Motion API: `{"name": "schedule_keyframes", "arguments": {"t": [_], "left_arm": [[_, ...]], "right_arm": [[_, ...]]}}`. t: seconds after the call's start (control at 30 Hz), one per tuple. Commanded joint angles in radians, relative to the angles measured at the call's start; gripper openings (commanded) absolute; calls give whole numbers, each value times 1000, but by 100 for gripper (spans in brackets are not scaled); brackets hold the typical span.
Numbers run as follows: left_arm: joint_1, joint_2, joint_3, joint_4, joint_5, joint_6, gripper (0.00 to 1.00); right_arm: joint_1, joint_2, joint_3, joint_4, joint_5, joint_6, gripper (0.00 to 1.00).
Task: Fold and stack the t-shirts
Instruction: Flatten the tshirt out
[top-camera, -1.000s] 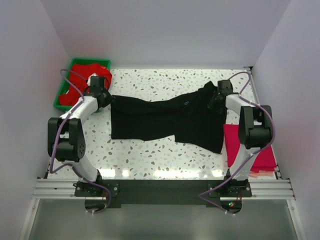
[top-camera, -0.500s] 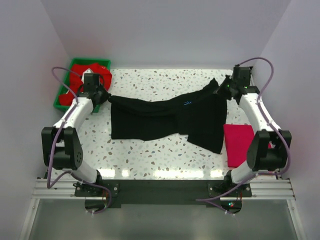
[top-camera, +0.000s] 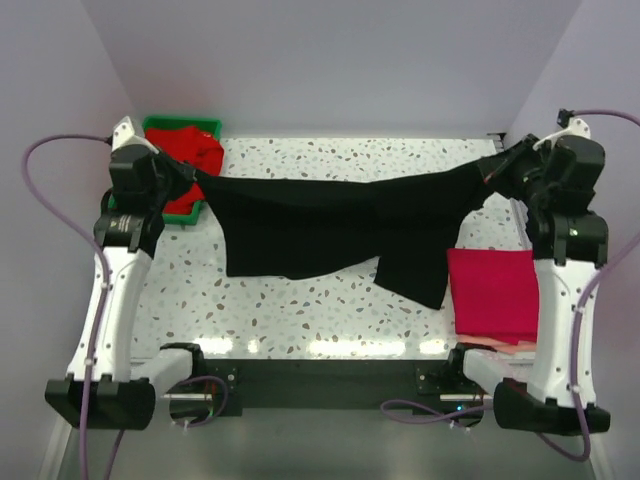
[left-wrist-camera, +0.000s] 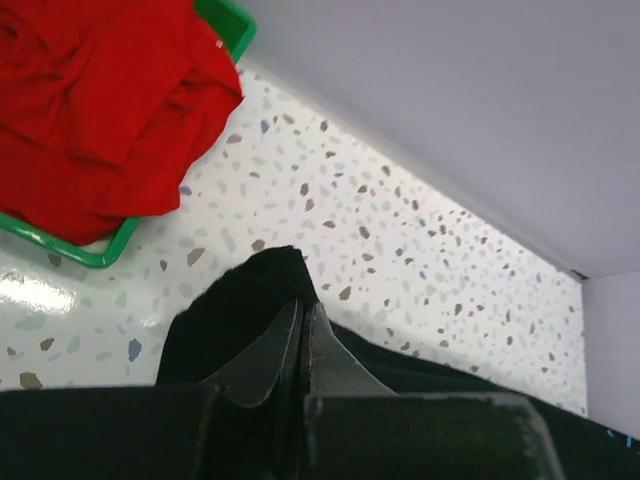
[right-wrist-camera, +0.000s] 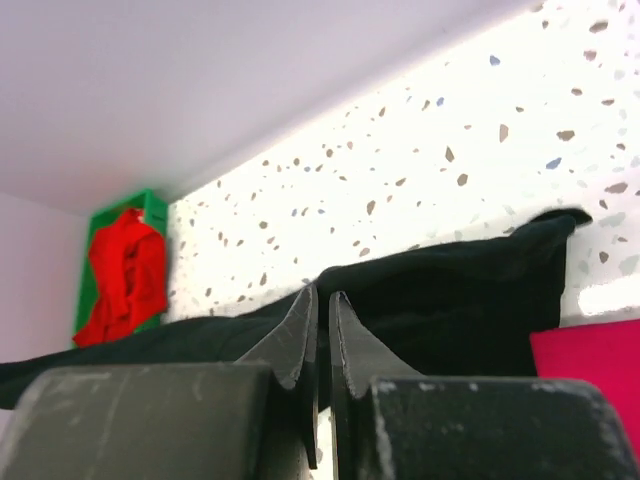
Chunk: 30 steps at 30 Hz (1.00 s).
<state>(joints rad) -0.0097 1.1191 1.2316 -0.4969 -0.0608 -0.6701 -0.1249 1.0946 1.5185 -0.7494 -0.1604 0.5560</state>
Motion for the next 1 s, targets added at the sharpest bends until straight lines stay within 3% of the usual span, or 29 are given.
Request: {"name": "schedule_keyframes", "arguments": {"t": [0.0, 0.13, 0.27, 0.37, 0.53, 0.7, 0.77, 0.87, 0.97], "left_arm": [[10, -108, 103, -77, 18, 30, 0], [8, -185, 178, -138, 33, 27, 0], [8, -164, 268, -138, 36, 18, 0], [8, -78, 319, -97, 45, 9, 0], [8, 149, 364, 85, 108, -3, 0], [10, 472, 626, 171, 130, 23, 0], [10, 575, 734, 176, 139, 26, 0], [43, 780, 1077, 170, 183, -9, 0], [68, 890, 1218, 233, 225, -70, 0]], "right_arm": [[-5, -87, 144, -128, -7, -24, 0], [-5, -125, 258, -228, 18, -47, 0], [-5, -105, 336, -231, 32, -51, 0], [-5, -55, 312, -165, -16, -25, 0], [-5, 85, 194, 140, -108, 92, 0], [2, 348, 212, 497, -215, 232, 0], [8, 434, 268, 560, -226, 257, 0], [22, 572, 489, 627, -234, 275, 0], [24, 640, 633, 679, -206, 285, 0]]}}
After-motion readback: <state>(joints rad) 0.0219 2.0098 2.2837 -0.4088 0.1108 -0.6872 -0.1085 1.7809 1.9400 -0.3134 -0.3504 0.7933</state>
